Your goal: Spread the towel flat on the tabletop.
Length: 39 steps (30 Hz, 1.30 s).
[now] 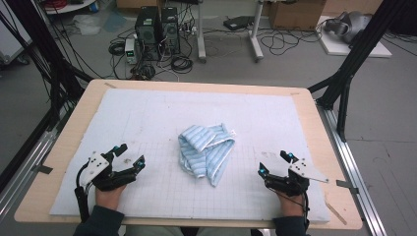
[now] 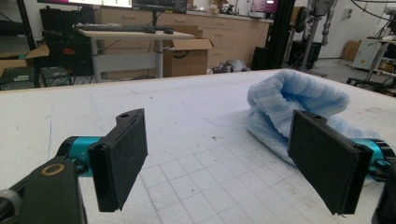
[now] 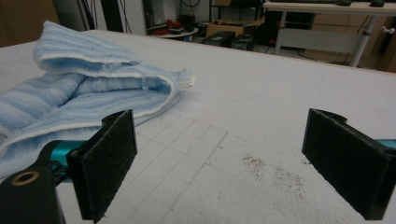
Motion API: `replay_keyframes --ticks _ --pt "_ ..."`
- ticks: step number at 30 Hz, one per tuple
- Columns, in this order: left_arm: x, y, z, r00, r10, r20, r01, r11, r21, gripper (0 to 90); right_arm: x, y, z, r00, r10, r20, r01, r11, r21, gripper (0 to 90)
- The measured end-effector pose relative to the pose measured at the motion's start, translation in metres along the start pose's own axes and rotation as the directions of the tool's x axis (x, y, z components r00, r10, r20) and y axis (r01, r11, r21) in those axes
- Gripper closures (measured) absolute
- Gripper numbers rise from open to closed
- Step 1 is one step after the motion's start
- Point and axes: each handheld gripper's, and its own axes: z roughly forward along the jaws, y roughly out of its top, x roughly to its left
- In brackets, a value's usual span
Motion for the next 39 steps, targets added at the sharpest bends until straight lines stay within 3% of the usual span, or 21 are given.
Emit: replay_keyframes --ticks 21,25,30,36,39 --pt "0.000 0.001 0.003 0.9999 0.009 0.008 -0.009 0.9996 0.026 20.3 0.000 0.000 0.001 0.9999 0.010 0.003 -0.010 0.9999 0.009 9.3" --pt "-0.001 0.005 0.006 0.9992 0.016 0.037 -0.018 0.9978 0.063 20.4 -0.001 0.000 0.001 0.9999 0.013 0.003 -0.014 0.9999 0.008 9.3" --pt "-0.011 0.024 0.013 0.9963 0.014 0.085 -0.019 0.9982 0.056 20.5 -0.001 0.000 0.001 0.9998 0.017 0.005 -0.017 0.9998 0.011 9.3" --pt "-0.028 0.048 0.028 0.9855 0.059 0.159 -0.068 0.9964 0.051 20.5 0.000 0.000 0.001 0.9998 0.017 0.005 -0.017 0.9998 0.014 9.3" --pt "-0.034 0.055 0.037 0.9758 0.066 0.209 -0.082 0.9945 0.066 24.4 0.000 0.000 0.001 0.9999 0.012 0.006 -0.012 0.9998 0.017 9.3"
